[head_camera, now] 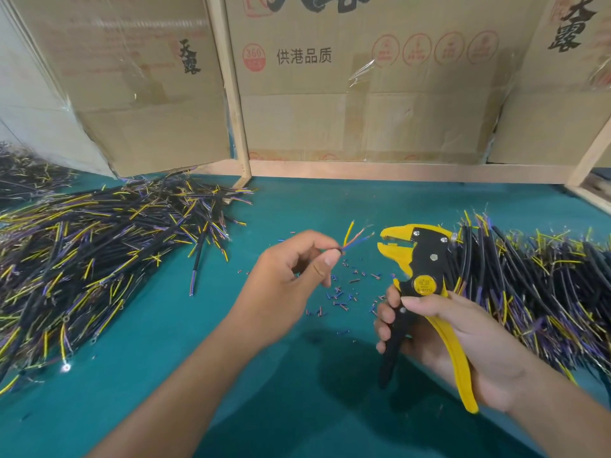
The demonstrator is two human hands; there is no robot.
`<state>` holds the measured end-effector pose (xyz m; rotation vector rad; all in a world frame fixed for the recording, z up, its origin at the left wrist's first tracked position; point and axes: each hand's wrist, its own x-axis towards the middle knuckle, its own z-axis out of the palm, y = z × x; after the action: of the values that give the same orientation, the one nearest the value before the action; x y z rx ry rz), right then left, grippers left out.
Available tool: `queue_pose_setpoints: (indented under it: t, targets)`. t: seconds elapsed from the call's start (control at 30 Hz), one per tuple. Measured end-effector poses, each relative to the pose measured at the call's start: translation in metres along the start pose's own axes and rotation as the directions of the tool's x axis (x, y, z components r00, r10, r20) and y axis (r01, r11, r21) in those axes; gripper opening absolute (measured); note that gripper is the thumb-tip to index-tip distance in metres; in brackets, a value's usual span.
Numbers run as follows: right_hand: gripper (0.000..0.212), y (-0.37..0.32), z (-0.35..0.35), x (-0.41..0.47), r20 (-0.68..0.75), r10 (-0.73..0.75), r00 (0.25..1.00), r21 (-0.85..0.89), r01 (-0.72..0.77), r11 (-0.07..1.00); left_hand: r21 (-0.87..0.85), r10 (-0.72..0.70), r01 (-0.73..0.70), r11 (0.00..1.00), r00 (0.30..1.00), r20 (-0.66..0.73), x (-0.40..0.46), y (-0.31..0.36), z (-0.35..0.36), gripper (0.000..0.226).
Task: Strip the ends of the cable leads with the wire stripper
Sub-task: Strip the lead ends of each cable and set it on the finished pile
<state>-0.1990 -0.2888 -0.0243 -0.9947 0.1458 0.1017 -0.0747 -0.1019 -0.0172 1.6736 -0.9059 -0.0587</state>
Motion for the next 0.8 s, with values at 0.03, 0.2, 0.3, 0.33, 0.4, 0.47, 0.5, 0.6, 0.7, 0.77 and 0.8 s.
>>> queue_pose_setpoints:
  t: [0.03,0.2,0.3,0.33,0.4,0.47,0.5,0.6,0.7,0.77,0.8]
  targets:
    - [0.011,-0.0003,0.0000,-0.0005,0.000,0.005,1.000,-0.004,-0.005,1.000,-0.033,-0.019,0.019,0.999,1.000,0.009,-0.0003,0.0000,0.0000,0.008]
    - [0.020,-0.0017,-0.0010,-0.0023,0.057,0.022,0.998,-0.022,-0.020,1.000,-0.158,-0.021,0.033,0.987,0.997,0.078,-0.0007,0.0012,-0.0004,0.015]
    - [0.023,-0.0012,-0.0021,-0.0023,0.081,0.025,0.996,-0.021,-0.024,1.000,-0.178,-0.011,0.029,0.984,0.995,0.103,-0.0016,0.0030,-0.0015,0.021]
    - [0.023,-0.0010,-0.0022,-0.0023,0.088,0.026,0.996,-0.019,-0.024,1.000,-0.185,-0.010,0.029,0.982,0.995,0.103,-0.0017,0.0035,-0.0016,0.020]
    - [0.023,-0.0010,-0.0025,-0.0022,0.098,0.027,0.995,-0.017,-0.025,1.000,-0.204,-0.002,0.023,0.979,0.995,0.104,-0.0020,0.0039,-0.0011,0.020]
    - [0.022,-0.0015,-0.0026,-0.0024,0.102,0.028,0.994,-0.012,-0.027,1.000,-0.215,0.006,0.017,0.977,0.994,0.108,-0.0022,0.0039,-0.0002,0.019]
    - [0.022,-0.0020,-0.0027,-0.0026,0.105,0.029,0.994,-0.013,-0.028,1.000,-0.209,0.010,0.013,0.978,0.994,0.110,-0.0020,0.0037,0.0002,0.018]
    - [0.022,-0.0032,-0.0039,-0.0037,0.127,0.049,0.991,-0.044,-0.044,0.998,-0.133,0.035,-0.021,0.991,0.994,0.106,-0.0014,0.0020,0.0001,0.014]
    - [0.023,-0.0023,-0.0048,-0.0046,0.140,0.066,0.988,-0.096,-0.052,0.994,-0.035,0.077,-0.073,0.997,0.990,0.114,-0.0020,0.0023,-0.0005,0.014]
    - [0.023,-0.0013,-0.0046,-0.0043,0.144,0.070,0.987,-0.102,-0.055,0.993,-0.008,0.085,-0.085,0.996,0.989,0.122,-0.0032,0.0033,-0.0002,0.015]
    - [0.022,-0.0012,-0.0046,-0.0040,0.144,0.070,0.987,-0.102,-0.055,0.993,0.002,0.089,-0.089,0.996,0.988,0.126,-0.0036,0.0037,-0.0001,0.015]
